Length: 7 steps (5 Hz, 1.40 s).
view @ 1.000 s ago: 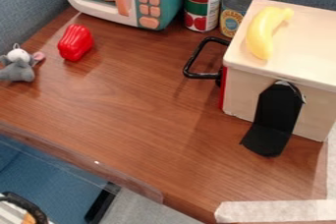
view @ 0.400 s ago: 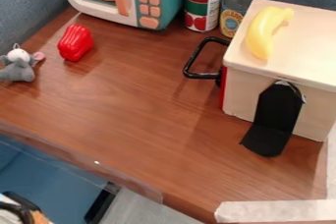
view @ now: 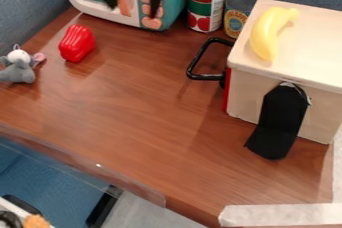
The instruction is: Moved the red capsicum to the lower middle of the table
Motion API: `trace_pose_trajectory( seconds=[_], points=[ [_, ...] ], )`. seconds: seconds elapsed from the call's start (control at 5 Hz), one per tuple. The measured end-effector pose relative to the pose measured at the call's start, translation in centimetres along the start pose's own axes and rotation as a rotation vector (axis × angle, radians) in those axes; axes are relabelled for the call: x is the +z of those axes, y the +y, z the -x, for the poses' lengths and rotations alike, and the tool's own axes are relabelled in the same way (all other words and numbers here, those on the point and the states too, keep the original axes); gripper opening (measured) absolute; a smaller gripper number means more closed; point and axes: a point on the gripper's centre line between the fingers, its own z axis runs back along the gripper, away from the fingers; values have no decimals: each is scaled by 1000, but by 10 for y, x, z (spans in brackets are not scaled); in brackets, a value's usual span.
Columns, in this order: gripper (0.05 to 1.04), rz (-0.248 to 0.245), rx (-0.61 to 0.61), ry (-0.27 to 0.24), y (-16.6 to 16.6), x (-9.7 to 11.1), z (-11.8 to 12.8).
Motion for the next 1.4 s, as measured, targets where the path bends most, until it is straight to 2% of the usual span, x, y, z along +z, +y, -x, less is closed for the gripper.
trace_pose_trajectory(
  seconds=[0.2,0.6,0.8,1.0,1.2,1.4],
  points=[
    [1001,73,-19,-28,44,-36,0],
    [1001,131,62,-22,129,-83,-6],
    [1001,141,101,-13,131,-96,-5],
    [1000,152,66,-30,114,-95,-13],
    [1000,134,31,-29,102,-94,-9],
    [1000,119,54,-74,110,-74,-11]
  ],
)
